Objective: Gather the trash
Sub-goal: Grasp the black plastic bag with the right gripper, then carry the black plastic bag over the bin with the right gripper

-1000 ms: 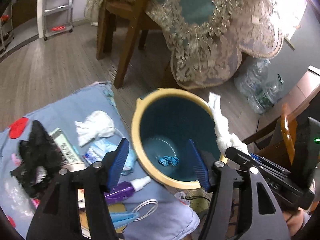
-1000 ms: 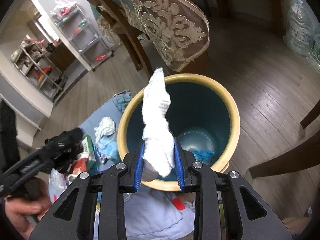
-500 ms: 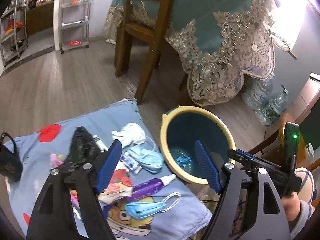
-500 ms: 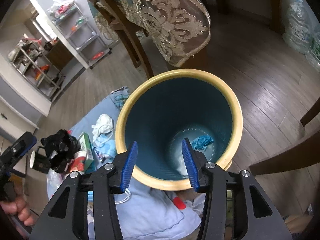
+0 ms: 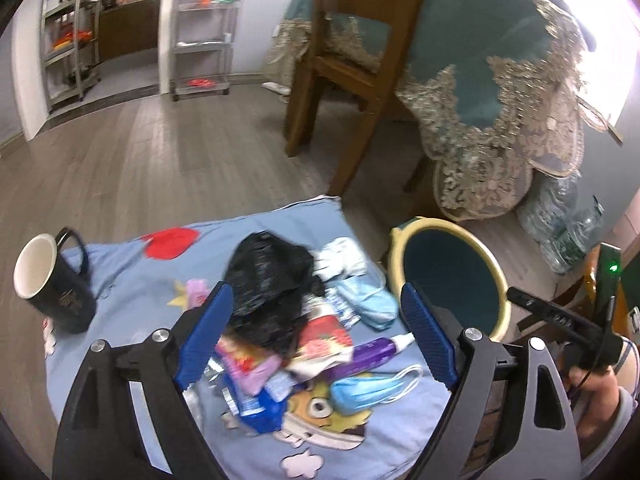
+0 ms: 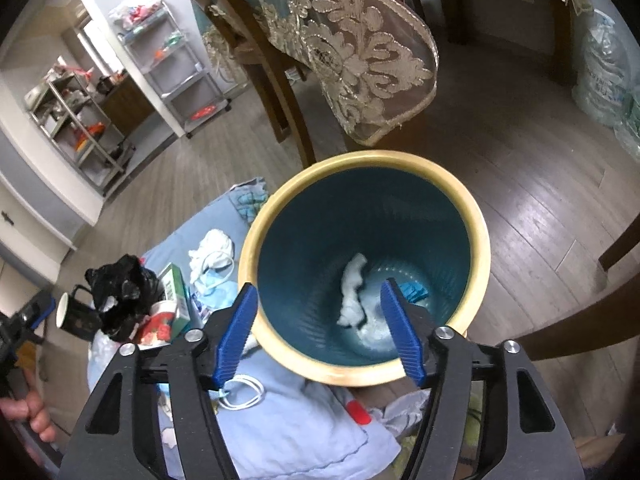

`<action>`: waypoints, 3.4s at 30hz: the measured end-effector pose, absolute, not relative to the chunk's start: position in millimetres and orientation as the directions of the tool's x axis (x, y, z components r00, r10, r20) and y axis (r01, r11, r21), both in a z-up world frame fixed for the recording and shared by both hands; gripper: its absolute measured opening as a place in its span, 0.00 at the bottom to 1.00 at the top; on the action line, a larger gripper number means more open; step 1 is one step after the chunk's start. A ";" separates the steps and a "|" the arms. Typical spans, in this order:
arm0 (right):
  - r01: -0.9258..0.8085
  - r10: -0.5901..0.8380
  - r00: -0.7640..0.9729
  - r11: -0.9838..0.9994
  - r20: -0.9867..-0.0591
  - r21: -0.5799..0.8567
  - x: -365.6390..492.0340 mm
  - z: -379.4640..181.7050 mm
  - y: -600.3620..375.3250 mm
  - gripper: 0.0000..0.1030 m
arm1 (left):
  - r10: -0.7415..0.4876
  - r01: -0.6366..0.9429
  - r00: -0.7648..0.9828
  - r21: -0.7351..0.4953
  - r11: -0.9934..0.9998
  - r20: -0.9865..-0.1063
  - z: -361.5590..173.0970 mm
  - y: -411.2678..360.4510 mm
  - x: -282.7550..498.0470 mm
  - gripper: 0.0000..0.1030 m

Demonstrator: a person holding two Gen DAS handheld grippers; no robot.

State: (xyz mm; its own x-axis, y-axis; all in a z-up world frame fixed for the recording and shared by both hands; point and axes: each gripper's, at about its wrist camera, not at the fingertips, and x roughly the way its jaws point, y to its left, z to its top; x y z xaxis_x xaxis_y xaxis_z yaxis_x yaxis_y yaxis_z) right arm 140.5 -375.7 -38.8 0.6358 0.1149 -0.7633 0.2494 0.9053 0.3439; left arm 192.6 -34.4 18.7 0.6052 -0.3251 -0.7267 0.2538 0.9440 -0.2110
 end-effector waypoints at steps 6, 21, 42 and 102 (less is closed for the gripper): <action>0.248 0.119 0.643 0.903 -0.757 0.352 141.4 -38.2 -374.5 0.76 | -0.277 0.182 0.616 -0.209 0.961 -0.737 11.3 1.1 185.9 0.82; -0.036 0.320 0.607 0.926 -0.727 0.377 158.7 -24.7 -285.1 0.77 | -0.211 0.084 0.539 -0.197 0.977 -0.815 -30.9 44.4 186.2 0.82; -0.233 0.429 0.523 0.903 -0.736 0.361 244.9 -30.6 -148.0 0.72 | -0.105 0.027 0.425 -0.103 0.994 -0.899 -97.0 63.3 182.1 0.80; 0.045 0.311 0.734 0.864 -0.604 0.501 132.8 22.3 -365.7 0.07 | -0.448 0.358 0.556 -0.285 0.889 -0.701 31.2 -123.1 202.3 0.05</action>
